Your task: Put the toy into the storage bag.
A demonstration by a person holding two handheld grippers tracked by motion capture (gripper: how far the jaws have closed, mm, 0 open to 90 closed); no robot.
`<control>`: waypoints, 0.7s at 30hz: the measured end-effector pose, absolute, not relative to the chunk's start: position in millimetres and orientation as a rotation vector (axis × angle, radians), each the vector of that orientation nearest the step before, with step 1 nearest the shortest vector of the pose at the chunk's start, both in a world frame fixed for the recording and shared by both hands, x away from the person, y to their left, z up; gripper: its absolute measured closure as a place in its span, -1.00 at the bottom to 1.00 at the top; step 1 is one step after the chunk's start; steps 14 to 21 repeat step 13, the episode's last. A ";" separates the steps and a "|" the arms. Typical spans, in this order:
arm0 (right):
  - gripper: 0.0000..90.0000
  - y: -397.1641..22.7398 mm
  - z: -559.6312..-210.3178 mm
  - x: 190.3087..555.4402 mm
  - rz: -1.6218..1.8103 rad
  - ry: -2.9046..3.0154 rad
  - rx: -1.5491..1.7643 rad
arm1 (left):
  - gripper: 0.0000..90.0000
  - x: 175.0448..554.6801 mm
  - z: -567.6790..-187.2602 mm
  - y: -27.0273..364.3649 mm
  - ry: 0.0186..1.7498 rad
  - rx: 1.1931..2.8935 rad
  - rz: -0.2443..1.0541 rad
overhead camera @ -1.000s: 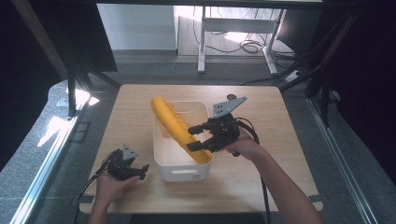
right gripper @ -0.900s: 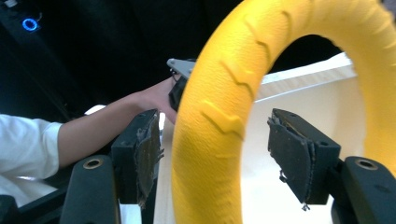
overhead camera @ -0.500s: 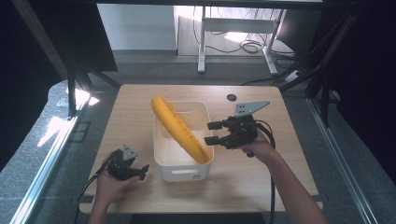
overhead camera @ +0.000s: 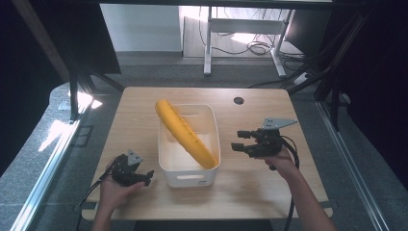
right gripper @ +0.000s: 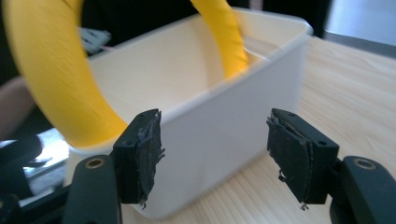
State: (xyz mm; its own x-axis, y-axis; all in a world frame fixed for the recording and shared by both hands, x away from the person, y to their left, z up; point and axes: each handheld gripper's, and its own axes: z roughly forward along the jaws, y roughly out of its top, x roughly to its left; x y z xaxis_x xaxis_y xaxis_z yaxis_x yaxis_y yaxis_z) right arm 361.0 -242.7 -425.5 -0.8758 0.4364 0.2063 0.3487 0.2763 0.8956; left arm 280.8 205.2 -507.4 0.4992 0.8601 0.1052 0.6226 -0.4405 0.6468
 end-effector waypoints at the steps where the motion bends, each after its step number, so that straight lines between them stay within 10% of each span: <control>1: -0.21 -245.8 -429.9 360.7 1.669 2.438 0.774 | -0.71 280.8 -507.4 205.2 1.214 2.206 0.579; 21: -0.24 -255.9 -443.4 356.9 1.669 2.345 0.819 | -0.71 281.0 -507.8 204.2 1.214 2.201 0.578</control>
